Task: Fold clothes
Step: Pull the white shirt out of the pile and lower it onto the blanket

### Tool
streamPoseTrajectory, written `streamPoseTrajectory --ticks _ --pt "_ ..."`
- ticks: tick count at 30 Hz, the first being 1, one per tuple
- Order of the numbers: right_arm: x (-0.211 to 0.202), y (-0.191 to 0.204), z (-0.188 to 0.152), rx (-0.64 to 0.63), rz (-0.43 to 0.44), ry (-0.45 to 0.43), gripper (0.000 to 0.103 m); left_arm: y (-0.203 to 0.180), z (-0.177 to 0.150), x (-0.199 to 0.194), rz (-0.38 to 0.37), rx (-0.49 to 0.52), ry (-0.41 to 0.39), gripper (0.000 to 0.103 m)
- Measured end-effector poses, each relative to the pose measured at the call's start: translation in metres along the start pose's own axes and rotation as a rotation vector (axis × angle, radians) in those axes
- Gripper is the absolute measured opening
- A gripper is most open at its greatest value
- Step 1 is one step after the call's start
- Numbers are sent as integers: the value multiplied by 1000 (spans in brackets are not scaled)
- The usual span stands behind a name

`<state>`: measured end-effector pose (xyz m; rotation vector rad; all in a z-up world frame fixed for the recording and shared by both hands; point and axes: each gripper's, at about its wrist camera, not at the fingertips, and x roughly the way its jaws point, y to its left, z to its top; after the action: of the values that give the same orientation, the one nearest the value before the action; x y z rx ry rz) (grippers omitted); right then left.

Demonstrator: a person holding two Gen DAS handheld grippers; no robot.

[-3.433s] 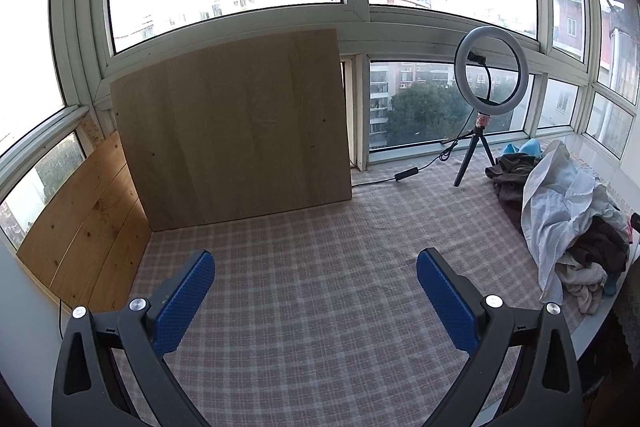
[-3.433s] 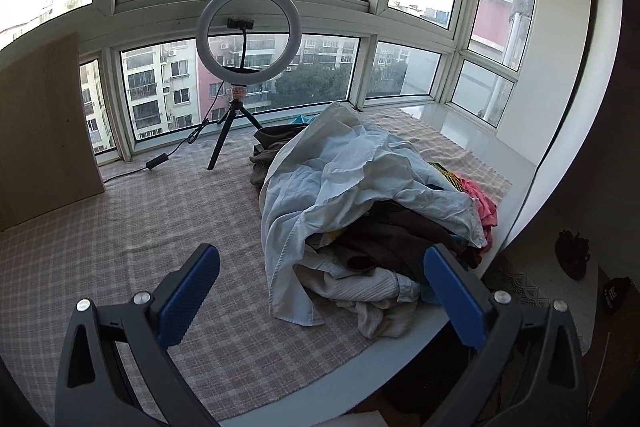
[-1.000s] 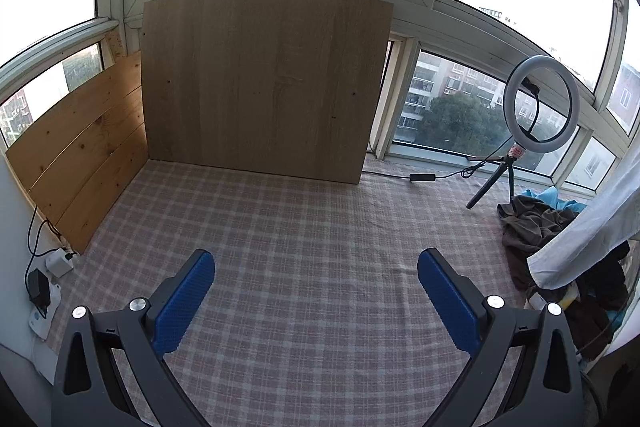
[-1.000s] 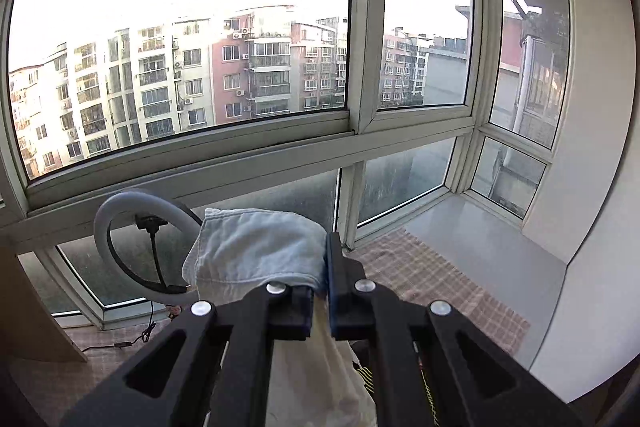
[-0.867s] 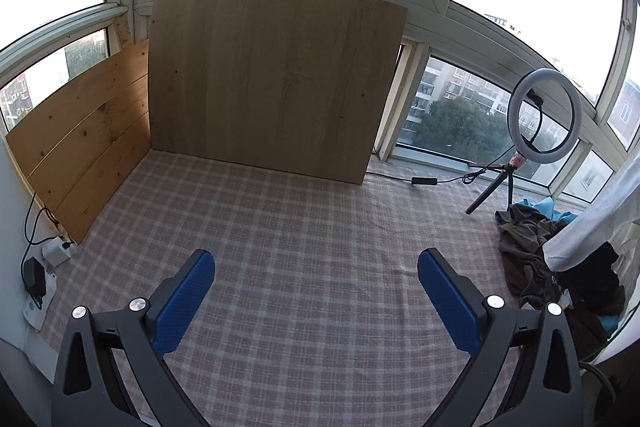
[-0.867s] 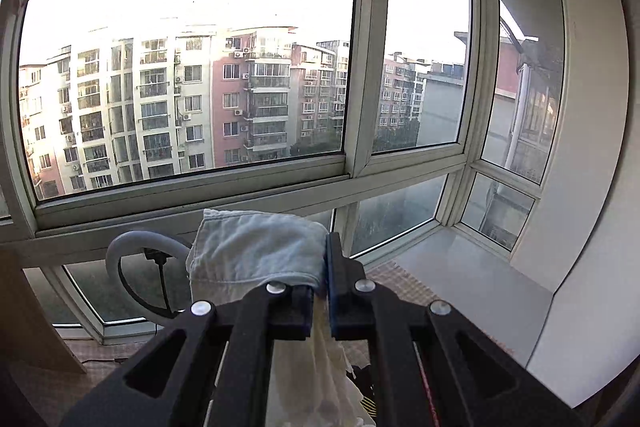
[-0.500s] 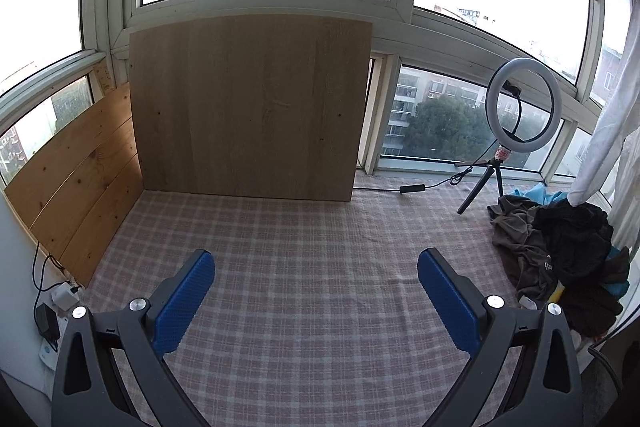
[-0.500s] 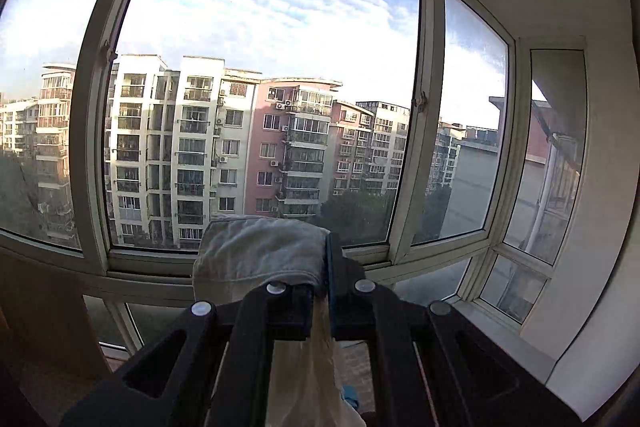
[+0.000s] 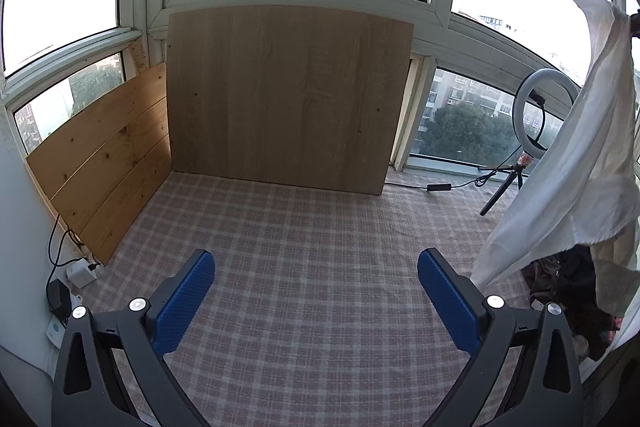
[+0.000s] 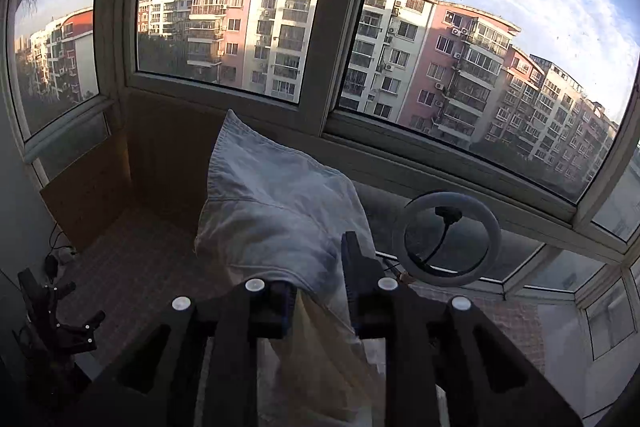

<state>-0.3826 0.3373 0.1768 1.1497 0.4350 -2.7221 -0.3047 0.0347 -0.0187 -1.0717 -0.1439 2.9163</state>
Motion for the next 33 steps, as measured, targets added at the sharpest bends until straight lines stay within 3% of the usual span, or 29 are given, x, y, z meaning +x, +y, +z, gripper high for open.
streamPoseTrajectory --ticks 2,5,7,8,9,15,19,25,26,27,29,33 --pt "55 16 -28 -44 16 150 23 -1 -2 0 8 13 5 102" --pt "92 -1 -77 -28 54 245 23 -5 -3 4 13 31 13 102" --pt "99 -34 -119 43 47 270 29 -13 -3 9 -2 46 27 102" --pt "101 -53 -144 92 20 290 44 -17 -3 12 -11 55 34 102" --pt "103 -72 -166 138 -12 306 51 -22 -4 16 -20 63 41 102" --pt "107 -133 -320 321 -233 444 51 -49 -5 34 -74 113 85 102" --pt "112 -156 -394 511 -228 510 52 -67 -5 47 -111 146 114 102" --pt "157 -169 -417 576 -193 469 49 -86 -7 55 -152 191 140 102" --pt "161 -169 -417 557 -197 466 21 -87 -8 55 -155 197 140 102" --pt "158 -172 -414 567 -186 450 8 -87 -8 54 -156 200 138 102" --pt "137 -177 -403 614 -152 384 6 -84 -8 55 -152 199 135 102" --pt "65 -189 -364 700 -127 153 4 -73 -8 62 -144 169 149 102"
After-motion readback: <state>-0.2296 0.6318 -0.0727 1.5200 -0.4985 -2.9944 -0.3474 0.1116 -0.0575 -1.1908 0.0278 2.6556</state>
